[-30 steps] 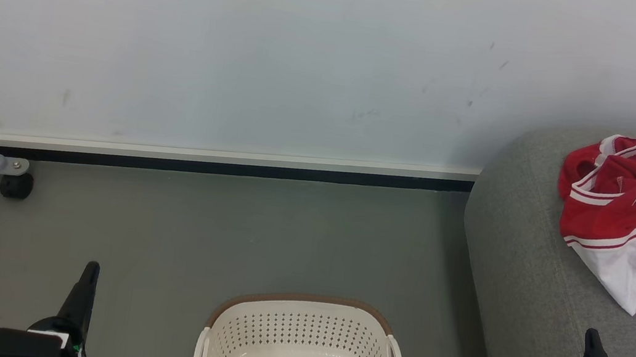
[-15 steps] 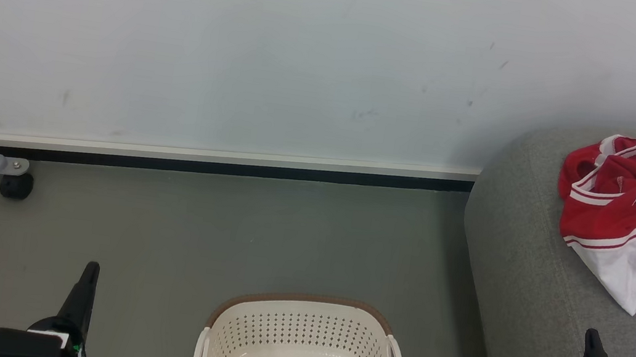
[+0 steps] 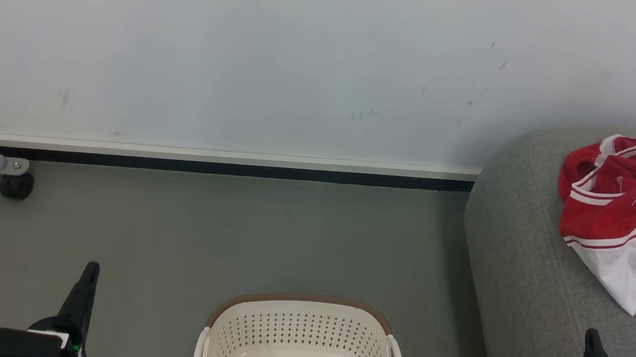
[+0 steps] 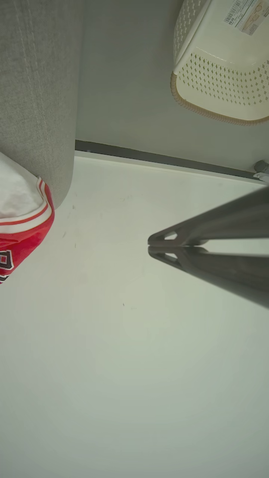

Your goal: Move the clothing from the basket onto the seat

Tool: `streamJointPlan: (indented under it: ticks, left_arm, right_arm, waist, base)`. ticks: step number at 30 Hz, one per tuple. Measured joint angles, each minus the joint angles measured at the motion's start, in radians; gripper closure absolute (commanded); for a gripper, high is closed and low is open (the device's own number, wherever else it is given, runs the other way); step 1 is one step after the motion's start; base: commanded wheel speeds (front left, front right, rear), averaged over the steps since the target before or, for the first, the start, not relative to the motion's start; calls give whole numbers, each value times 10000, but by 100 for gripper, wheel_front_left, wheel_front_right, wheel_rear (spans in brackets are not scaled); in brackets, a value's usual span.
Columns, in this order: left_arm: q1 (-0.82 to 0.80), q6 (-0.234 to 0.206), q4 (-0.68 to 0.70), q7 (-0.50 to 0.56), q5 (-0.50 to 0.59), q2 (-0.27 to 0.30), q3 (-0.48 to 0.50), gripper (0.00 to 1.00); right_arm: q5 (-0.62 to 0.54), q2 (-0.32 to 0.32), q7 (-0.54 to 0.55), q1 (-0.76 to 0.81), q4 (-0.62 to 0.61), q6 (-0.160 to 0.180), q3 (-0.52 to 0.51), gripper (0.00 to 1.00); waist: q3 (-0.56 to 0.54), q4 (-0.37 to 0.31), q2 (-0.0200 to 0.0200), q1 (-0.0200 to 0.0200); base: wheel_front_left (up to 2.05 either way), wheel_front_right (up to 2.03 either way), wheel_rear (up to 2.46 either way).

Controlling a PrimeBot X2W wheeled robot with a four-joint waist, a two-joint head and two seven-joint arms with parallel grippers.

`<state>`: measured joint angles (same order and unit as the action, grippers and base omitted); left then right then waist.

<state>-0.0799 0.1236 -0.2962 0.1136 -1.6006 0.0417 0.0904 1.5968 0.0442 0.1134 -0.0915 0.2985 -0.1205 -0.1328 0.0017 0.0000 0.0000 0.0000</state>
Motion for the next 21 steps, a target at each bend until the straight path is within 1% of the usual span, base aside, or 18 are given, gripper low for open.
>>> streamJointPlan:
  ticks: [21]
  left_arm:
    - [0, 0, 2, 0, 0, 0, 0, 100]
  right_arm:
    - [0, 0, -2, -1, 0, 0, 0, 100]
  waist:
    - [1, 0, 0, 0]
  base:
    - [0, 0, 0]
